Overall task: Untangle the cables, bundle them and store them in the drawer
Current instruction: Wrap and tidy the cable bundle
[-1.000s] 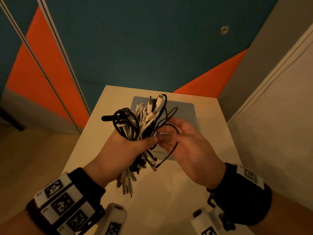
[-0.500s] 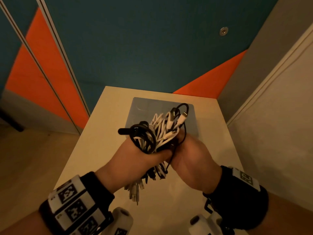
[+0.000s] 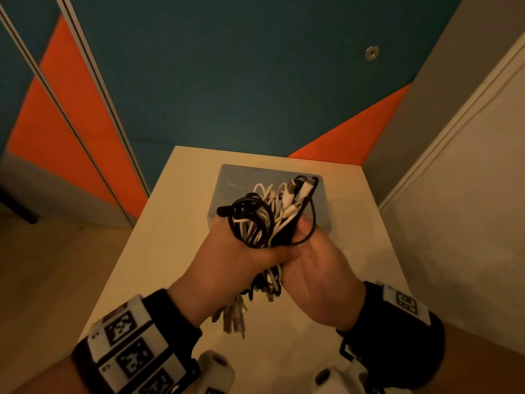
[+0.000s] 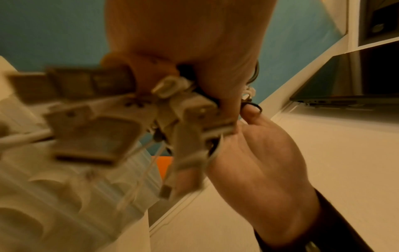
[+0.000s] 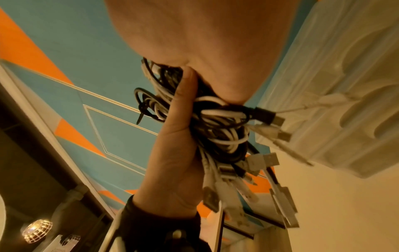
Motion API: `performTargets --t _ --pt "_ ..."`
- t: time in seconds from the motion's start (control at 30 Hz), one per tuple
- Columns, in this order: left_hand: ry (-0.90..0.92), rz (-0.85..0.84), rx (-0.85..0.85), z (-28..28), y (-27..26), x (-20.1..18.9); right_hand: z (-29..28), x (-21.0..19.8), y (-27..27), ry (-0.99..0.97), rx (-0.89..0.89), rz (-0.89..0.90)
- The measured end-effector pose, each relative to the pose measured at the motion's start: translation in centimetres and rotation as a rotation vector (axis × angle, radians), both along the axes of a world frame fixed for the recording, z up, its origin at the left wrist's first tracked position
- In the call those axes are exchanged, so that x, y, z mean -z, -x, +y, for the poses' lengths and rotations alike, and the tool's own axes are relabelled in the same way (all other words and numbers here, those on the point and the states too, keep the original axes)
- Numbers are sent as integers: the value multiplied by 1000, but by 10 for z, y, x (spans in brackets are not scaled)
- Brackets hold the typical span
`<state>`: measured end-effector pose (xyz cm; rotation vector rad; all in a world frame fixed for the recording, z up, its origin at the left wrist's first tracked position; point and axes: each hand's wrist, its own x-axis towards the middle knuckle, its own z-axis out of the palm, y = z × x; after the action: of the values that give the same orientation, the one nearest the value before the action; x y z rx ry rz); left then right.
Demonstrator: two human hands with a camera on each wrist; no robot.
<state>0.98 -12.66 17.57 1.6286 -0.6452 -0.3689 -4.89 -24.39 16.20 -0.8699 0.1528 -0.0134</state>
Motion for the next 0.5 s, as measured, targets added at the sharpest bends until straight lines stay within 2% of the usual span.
performTargets --t 0.13,0.3,0.37,0.4,0.5 --pt "-56 -32 9 4 0 4 0 4 0 91 -34 47" --pt "0 4 -7 6 5 7 0 -1 -2 196 -80 74" --pt "38 24 -33 8 5 7 1 -1 -8 321 -56 115" --pt "55 23 -40 9 6 7 -3 2 -3 368 -45 71" --pt "74 34 -16 11 7 2 -9 -3 0 365 8 73"
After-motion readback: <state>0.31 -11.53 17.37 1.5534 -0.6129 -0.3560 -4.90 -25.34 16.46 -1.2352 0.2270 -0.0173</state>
